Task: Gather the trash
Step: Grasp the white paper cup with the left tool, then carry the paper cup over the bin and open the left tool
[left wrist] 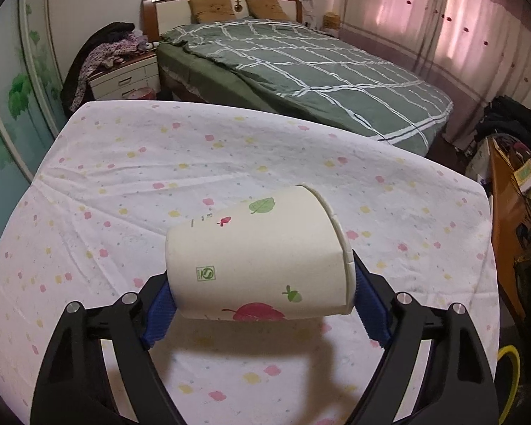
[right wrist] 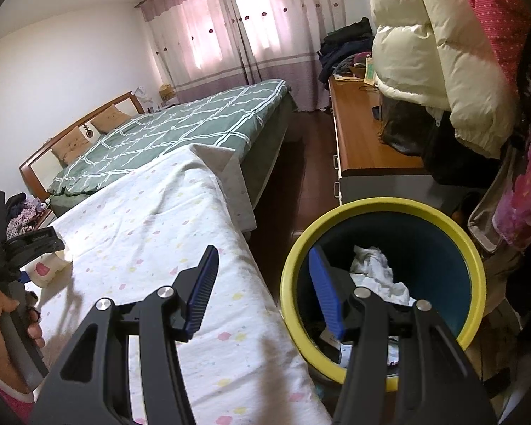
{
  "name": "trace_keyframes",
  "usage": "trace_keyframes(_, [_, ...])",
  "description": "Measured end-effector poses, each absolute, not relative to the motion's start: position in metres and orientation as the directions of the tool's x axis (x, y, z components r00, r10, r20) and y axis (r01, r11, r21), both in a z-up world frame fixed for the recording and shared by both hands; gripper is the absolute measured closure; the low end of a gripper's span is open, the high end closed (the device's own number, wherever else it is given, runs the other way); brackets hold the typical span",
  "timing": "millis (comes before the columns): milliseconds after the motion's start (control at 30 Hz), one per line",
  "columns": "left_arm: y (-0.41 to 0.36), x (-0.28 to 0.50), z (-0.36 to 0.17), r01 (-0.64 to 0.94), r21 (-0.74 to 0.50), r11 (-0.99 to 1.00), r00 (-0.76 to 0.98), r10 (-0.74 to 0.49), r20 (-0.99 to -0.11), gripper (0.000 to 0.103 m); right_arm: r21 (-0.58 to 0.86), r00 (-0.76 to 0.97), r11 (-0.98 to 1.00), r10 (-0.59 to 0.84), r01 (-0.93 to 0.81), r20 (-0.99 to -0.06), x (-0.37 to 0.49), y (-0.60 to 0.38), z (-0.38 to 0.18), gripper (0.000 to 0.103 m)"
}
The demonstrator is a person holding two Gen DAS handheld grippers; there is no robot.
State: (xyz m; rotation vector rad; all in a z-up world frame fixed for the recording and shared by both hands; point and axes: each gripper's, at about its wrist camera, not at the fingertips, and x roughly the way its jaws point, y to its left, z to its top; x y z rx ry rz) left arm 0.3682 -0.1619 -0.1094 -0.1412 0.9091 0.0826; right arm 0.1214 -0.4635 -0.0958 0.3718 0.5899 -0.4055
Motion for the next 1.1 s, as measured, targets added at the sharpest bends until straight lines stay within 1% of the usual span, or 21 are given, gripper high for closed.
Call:
trace_keyframes(233, [-0.176,0.340,-0.095,-0.005,-0.065,0.998,0.643,-0.047,-0.765,0.019,0.217,0.762,0.861,-0.258,0.460,-0.593,0.114,-0.463,-0.091,0.052])
trace_keyframes(433, [-0.220,0.304,-0.071,0.166,-0.067,0.984,0.640,-0.159,-0.751,0.019,0.194,0.762,0.870,-0.266,0.454,-0.591,0.085,-0.473,-0.081,0.052])
trace_keyframes(600, [-0.280,0.278,-0.058,0.313,-0.101,0.945,0.597,-0.278,-0.752,0.019,0.179,0.752,0.866,-0.281,0.466,-0.596,0.047,-0.490,-0.074,0.052])
trace_keyframes(800, [-0.366,0.242,-0.058,0.482,-0.103,0.870,0.523,-0.380,-0.763,0.019,0.197,0.739,0.832,-0.319,0.518,-0.593,0.003,-0.516,-0.071,0.052])
trace_keyframes(967, [-0.439,0.212,-0.069,0.598,-0.105,0.795,0.430,-0.429,-0.794,0.019,0.210,0.721,0.805,-0.339,0.555,-0.605,-0.019,-0.532,-0.076,0.052])
trace_keyframes(1100, [-0.477,0.194,-0.085,0.649,-0.104,0.753,0.371,-0.433,-0.821,0.019,0.214,0.705,0.782,-0.361,0.586,-0.610,-0.035,-0.544,-0.081,0.052])
